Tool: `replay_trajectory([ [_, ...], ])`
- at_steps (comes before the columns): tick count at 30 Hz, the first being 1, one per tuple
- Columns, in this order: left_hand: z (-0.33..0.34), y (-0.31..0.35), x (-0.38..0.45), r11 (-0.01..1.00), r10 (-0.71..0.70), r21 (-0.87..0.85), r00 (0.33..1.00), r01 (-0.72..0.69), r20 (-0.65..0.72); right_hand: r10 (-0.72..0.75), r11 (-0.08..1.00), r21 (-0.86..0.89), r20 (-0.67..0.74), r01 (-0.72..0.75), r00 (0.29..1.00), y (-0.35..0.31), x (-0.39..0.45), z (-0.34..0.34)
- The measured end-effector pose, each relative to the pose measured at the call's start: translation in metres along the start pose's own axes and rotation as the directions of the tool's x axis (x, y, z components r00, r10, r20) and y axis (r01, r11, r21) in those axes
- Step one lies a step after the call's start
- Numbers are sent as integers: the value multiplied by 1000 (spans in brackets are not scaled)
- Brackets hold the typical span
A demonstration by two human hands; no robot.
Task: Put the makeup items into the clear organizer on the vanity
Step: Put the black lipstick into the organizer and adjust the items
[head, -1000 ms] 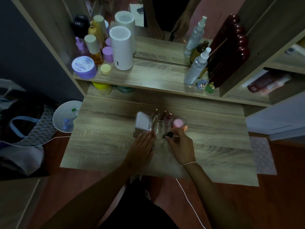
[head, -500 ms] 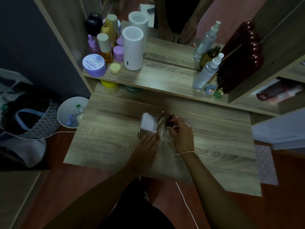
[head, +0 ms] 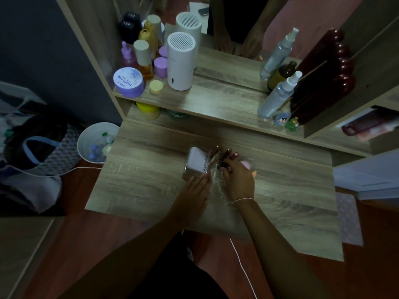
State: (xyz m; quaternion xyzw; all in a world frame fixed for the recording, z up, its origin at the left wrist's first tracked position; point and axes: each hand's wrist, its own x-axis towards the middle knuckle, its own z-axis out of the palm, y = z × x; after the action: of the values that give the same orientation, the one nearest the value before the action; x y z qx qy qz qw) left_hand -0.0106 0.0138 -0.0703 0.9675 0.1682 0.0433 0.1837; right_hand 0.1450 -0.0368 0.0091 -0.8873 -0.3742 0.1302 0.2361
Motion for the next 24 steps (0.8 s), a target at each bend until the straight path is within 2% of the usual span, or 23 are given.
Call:
replay_trajectory([
  [24,-5,1,0,1000,-12,-4,1000,12,7,-16,999,-29,-16,16,1000,-4,-5,-11],
])
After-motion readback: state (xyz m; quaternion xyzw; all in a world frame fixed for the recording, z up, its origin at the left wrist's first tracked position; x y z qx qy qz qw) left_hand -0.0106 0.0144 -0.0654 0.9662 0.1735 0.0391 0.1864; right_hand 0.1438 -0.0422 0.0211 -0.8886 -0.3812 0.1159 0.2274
